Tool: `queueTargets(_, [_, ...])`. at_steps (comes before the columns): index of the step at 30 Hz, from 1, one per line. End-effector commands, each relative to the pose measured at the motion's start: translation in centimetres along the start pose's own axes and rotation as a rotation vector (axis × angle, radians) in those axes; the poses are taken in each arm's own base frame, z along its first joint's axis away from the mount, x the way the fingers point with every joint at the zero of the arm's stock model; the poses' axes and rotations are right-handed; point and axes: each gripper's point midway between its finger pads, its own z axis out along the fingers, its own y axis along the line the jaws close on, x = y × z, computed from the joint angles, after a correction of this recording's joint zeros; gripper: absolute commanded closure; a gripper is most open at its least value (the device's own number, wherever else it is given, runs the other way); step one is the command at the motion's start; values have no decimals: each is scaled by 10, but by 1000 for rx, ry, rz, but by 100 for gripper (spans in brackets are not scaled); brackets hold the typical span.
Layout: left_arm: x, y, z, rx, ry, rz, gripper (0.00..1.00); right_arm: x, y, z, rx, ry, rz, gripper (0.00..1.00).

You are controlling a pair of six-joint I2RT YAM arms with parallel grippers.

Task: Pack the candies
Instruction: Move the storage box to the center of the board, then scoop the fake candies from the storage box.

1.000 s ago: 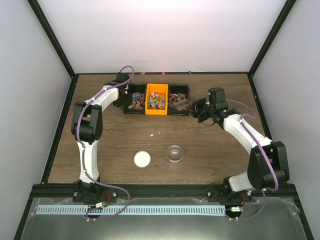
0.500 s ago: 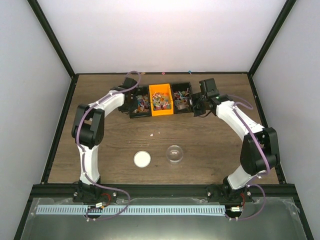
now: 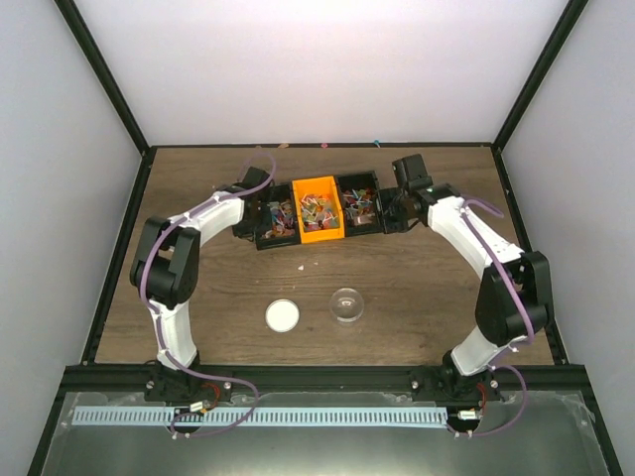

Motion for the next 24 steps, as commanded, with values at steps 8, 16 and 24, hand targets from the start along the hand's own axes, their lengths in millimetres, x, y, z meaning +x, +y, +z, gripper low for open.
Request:
queueTargets(8, [9,-9,-6,64,26,-58,96,2,-31,18,68,-14,85,99])
queueTargets(16, [18,-22,-2,135,81,-15,96,-20,-17,80,51,-5,25,99])
queueTargets(24, [11,-23,-2,132,74,-35,96,-9,-12,54,0,10,-28,99])
